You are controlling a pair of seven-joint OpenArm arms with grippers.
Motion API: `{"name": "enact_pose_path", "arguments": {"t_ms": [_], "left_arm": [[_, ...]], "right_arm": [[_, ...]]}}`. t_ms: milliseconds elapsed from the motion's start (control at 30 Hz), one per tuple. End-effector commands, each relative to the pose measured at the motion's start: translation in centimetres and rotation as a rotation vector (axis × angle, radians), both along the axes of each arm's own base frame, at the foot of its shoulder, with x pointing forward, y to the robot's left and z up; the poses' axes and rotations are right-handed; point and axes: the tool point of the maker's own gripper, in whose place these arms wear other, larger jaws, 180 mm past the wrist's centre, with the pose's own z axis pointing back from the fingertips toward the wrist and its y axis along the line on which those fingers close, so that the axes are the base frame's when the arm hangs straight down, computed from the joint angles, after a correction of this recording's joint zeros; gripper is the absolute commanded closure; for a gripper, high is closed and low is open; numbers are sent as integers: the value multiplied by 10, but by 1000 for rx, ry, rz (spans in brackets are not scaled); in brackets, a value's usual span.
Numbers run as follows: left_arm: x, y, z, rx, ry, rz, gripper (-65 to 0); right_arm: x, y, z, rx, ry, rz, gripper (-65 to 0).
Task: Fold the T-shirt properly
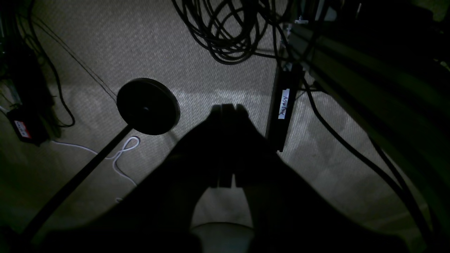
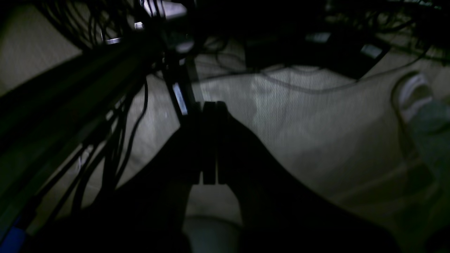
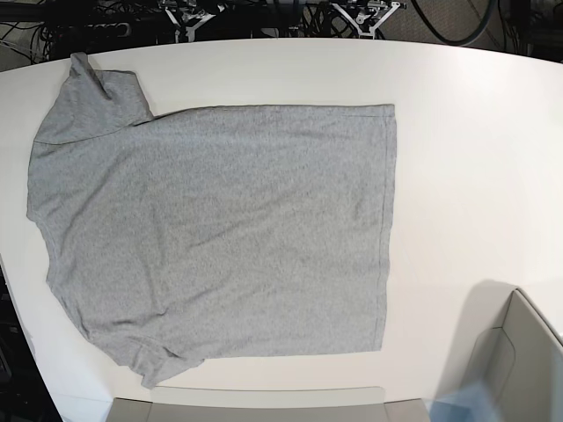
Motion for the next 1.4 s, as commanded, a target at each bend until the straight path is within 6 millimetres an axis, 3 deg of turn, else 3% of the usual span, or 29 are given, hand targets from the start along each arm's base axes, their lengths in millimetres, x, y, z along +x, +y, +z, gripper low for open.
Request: {"name": "enact_pose_path", "arguments": {"t_ms": [0, 133, 400, 600, 733, 933, 1067, 1200, 1367], "left_arm": [[0, 2, 0, 7, -4, -4, -1], [-8, 6, 0, 13, 8, -5, -1], [-5, 8, 3, 18, -75, -4, -1], [14, 7, 10, 25, -234, -23, -1], [1, 7, 10, 24, -204, -19, -1], [-2, 15, 19, 38, -246, -18, -1], [-21, 28, 25, 59, -205, -19, -2], [-36, 32, 32, 63, -160, -11, -1], [-46, 36, 51, 72, -169, -11, -1]], "right_arm": [[13, -3, 1, -6, -45, -3, -1], [9, -14, 3, -24, -59, 2, -2], [-26, -17, 3, -29, -6, 5, -1], [-31, -16, 4, -25, -9, 9, -1], [-39, -16, 10, -17, -30, 59, -1], [-70, -9, 20, 22, -23, 230, -1], [-92, -2, 29, 45, -19, 244, -1], [-101, -1, 41, 61, -46, 256, -1], [-103, -17, 69, 66, -108, 304, -1]]}}
